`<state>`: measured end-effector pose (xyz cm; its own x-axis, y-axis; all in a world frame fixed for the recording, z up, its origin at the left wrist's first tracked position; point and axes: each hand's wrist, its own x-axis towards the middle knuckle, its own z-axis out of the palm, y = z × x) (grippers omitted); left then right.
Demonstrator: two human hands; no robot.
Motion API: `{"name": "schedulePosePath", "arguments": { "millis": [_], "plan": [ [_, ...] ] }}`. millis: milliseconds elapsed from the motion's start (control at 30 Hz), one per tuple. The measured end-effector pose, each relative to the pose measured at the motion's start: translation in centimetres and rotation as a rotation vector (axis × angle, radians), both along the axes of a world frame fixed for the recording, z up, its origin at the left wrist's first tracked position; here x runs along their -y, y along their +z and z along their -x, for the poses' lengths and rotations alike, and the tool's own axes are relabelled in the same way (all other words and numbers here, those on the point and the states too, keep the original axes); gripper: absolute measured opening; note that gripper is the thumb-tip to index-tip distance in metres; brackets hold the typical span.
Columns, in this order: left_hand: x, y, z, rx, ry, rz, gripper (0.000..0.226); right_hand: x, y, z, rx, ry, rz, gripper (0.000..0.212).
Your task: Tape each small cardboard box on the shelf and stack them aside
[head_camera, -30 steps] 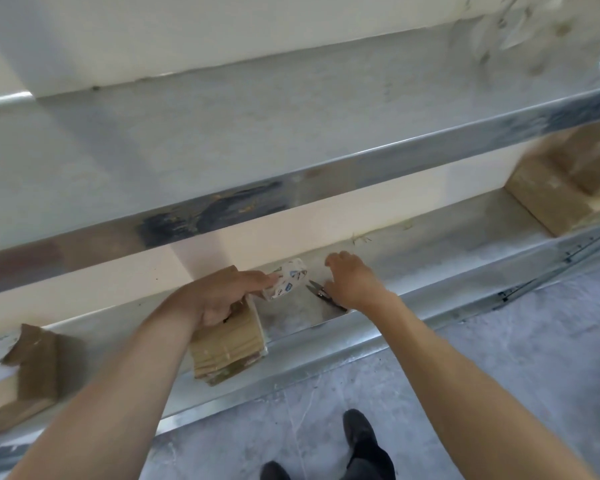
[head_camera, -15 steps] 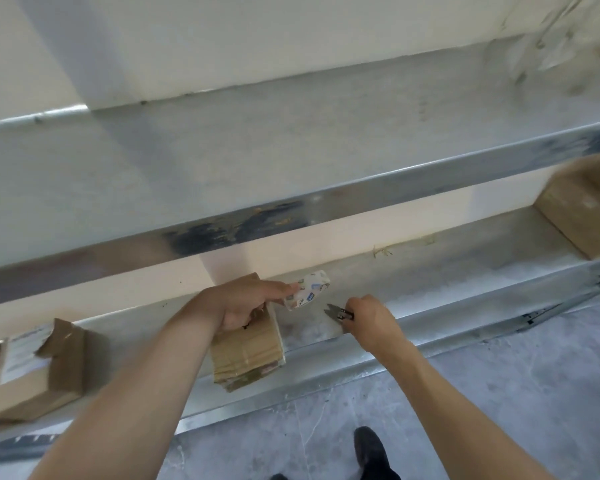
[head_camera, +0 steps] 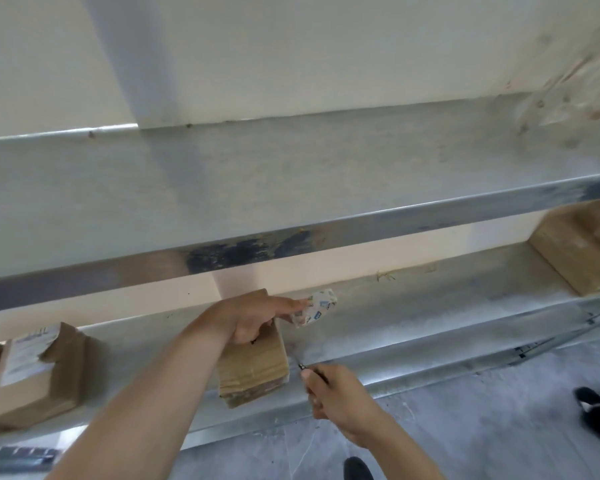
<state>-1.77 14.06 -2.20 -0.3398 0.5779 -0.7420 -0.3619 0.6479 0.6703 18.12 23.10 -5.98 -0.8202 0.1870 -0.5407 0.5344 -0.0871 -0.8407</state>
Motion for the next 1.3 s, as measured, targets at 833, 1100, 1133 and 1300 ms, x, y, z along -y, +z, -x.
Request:
{"name": "schedulePosePath", "arguments": {
  "millis": [833,1100,1133,1300],
  "plan": [
    [0.1,-0.1,-0.1,-0.038,0.01,-0.048,0.092,1.3,2.8,1.9,0.007,-0.201,0.204,0.02],
    [0.0,-0.2,-0.2,-0.047,0.006,-0.035,0.087,1.7,3.2,2.7,-0.015,-0.204,0.211,0.029],
    [0.0,-0.2,-0.2,-0.049,-0.002,-0.032,0.088,1.7,3.2,2.9,-0.016,-0.208,0.215,0.028],
    [0.1,0.2,-0.3,-0.023,-0.024,-0.033,0.087,1.8,3.3,3.3,-0.001,-0.221,0.227,0.025]
  ]
}}
